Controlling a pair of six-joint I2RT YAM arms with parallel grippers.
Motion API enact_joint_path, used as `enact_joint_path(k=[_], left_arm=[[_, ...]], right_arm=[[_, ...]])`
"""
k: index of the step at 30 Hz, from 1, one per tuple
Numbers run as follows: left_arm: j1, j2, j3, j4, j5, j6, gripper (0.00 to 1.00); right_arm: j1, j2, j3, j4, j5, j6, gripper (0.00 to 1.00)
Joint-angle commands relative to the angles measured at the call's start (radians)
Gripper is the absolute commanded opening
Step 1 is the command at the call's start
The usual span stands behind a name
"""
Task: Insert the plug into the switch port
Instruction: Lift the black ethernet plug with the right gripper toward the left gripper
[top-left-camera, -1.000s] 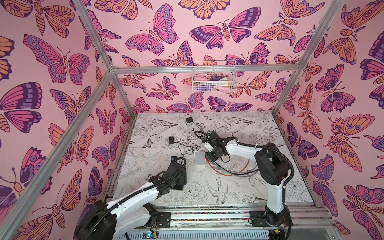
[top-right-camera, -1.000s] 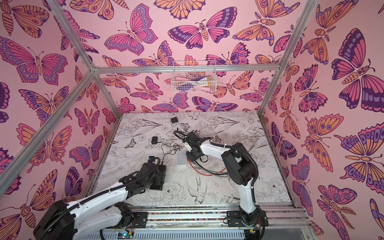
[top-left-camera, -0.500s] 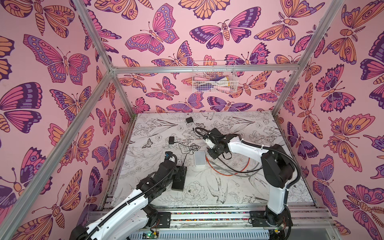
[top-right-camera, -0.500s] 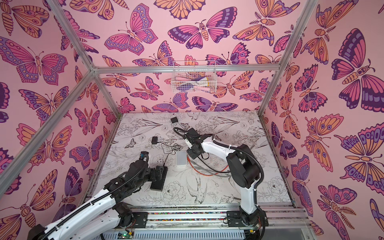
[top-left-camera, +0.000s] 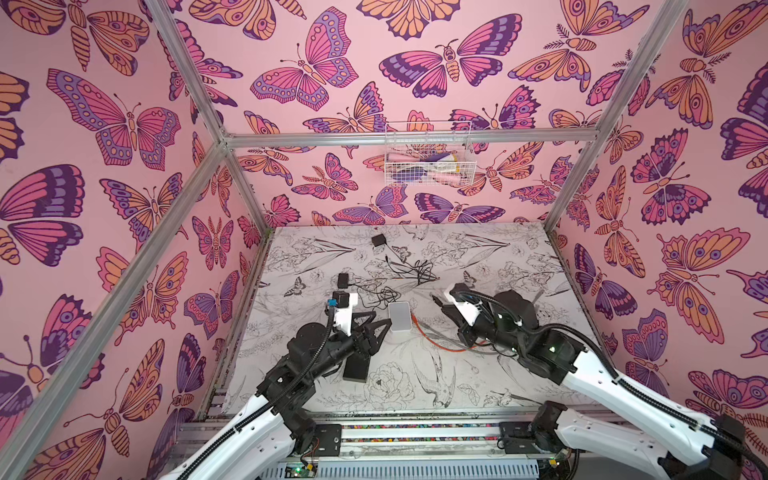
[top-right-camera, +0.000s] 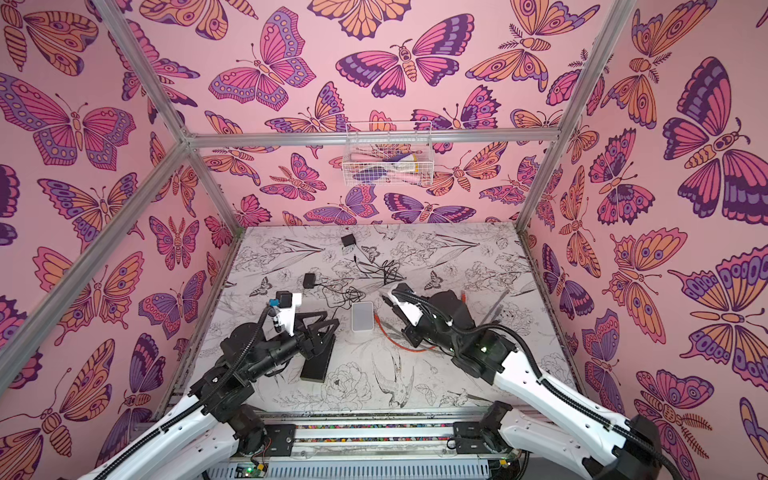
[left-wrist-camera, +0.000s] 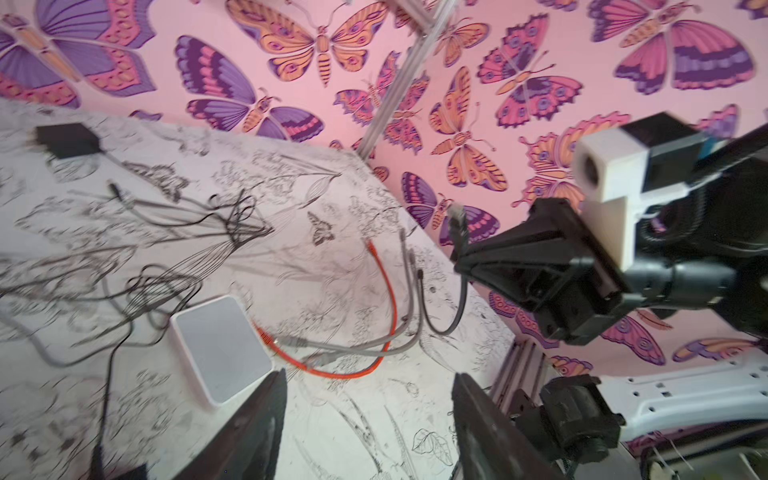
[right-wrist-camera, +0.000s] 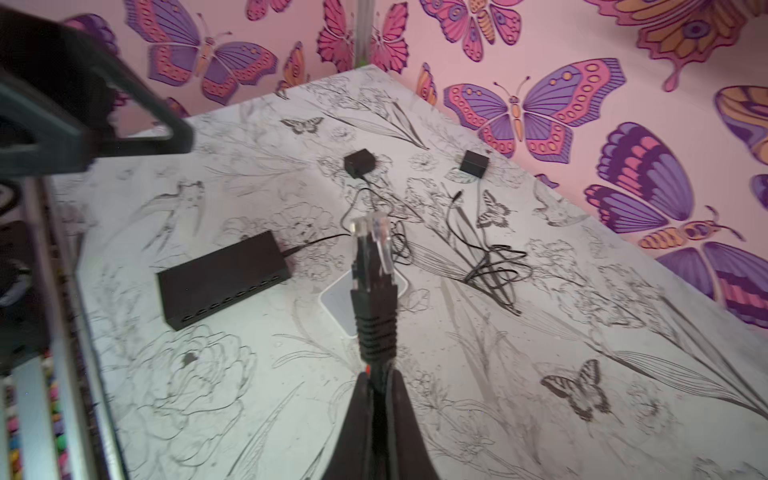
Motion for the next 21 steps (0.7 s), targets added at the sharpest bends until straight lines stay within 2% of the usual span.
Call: enact_joint_path(k=[1,4,8,15,21], left_arm=[[-0.015,0.060,-0.012,0.226,0.131,0.009,0.64],[-0.051,0.128,0.007,0.292,0.159,0.016,0.66],[-0.095,0.197,0.043,0.300,0.121,0.027,0.67],[-0.150,0.261,0.064,0.375,0.141,0.046,0.66],[-0.160,0.283,0.064,0.392,0.123,0.052,0.60]], right_arm=[[0.005,-0.047,-0.030,0.067,-0.167,0.053,0.01],[0.005,-0.061,-0.047,0.070,-0.191,0.079,0.00],[0.021,-0.069,-0.064,0.089,-0.177,0.097,0.00],[0.051,-0.029,-0.058,0.079,-0.186,0.095,0.00],[0.053,-0.010,-0.046,0.083,-0.237,0.106,0.00]])
